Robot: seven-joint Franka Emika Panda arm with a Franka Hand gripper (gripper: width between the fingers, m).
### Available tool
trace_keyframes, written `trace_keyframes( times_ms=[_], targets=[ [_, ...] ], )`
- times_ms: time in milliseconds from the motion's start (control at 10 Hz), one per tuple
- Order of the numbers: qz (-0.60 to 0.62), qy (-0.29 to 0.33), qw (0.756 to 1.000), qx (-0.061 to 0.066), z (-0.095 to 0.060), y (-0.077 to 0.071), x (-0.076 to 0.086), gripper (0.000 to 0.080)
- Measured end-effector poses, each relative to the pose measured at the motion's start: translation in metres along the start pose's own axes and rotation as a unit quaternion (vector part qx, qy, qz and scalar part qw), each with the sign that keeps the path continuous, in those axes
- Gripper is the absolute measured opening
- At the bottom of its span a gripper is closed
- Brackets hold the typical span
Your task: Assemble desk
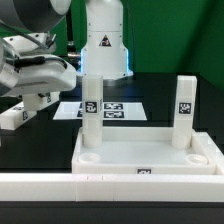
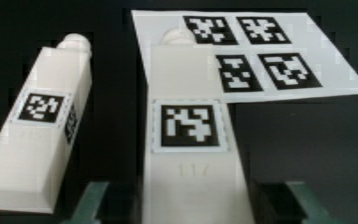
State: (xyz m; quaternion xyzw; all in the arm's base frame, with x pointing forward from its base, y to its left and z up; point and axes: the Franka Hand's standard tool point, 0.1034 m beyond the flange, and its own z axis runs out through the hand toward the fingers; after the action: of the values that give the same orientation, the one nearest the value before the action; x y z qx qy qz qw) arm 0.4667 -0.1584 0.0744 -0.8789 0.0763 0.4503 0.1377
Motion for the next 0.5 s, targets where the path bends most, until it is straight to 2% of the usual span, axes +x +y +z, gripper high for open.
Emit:
trace_keyframes(
  times_ms=[200, 300, 400, 500],
  targets=[
    [-0.001, 0.018, 1.000, -0.005, 0.000, 0.001, 0.006, 0.0287],
    [-0.002, 0.028, 1.000, -0.012, 0.001, -0.001, 0.011, 0.0287],
    [-0.009, 0.068, 0.997, -0.026, -0.020, -0.008, 0.011, 0.0287],
    [-0.012, 0.099, 0.995, -0.028, -0.033, -0.013, 0.004, 0.0287]
  ],
)
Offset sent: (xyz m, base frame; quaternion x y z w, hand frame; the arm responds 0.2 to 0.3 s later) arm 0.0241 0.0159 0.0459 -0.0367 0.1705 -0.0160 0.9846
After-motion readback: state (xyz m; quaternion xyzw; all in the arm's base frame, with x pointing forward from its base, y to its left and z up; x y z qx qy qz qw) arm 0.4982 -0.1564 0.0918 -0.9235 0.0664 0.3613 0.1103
